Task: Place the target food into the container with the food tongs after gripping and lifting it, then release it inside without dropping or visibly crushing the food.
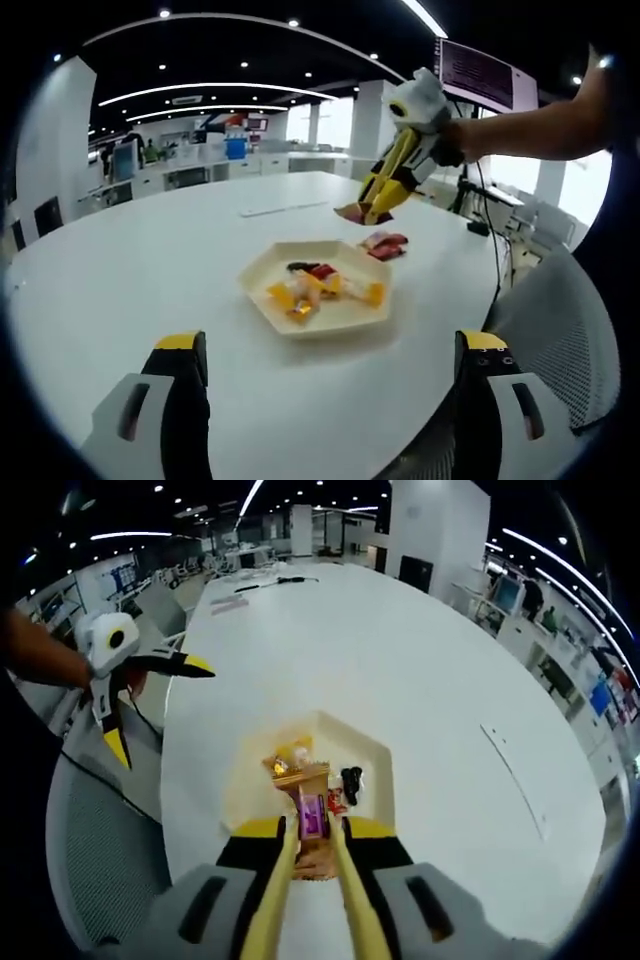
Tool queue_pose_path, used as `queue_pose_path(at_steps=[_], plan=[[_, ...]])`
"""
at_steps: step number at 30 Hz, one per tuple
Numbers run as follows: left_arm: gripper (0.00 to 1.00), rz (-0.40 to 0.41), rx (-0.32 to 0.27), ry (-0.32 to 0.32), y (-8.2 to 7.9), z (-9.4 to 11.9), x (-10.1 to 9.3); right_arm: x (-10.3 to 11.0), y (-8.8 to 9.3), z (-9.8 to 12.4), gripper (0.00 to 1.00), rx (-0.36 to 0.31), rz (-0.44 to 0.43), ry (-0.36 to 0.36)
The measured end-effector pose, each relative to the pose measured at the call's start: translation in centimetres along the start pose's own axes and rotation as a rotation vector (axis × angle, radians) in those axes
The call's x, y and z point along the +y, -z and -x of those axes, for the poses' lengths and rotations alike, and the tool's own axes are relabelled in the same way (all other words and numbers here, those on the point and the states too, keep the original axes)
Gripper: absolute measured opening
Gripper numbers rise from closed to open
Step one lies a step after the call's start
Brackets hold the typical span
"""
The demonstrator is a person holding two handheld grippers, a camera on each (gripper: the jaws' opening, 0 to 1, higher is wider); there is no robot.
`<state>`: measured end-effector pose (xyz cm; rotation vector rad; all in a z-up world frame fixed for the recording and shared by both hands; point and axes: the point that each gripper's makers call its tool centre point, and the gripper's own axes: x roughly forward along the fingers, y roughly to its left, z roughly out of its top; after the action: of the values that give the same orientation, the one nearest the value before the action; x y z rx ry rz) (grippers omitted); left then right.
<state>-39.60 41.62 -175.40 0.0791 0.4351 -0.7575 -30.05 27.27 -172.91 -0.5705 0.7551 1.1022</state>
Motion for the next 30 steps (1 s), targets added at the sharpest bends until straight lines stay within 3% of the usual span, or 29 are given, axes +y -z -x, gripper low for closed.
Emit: queue_pose_path(at_steps=[16,30], plan=[[0.99,0.0,-0.004,-0.007,-0.1,0.0,0.1,2.3,-3.2,-2.4,0.21,-0.026,-0.007,-0.031],[0.99,0.001,-0.007,-0.016,-0.1,0.1,0.3,4.0,-3.9,-4.2,0.22,-0.014,0.033,-0.054]])
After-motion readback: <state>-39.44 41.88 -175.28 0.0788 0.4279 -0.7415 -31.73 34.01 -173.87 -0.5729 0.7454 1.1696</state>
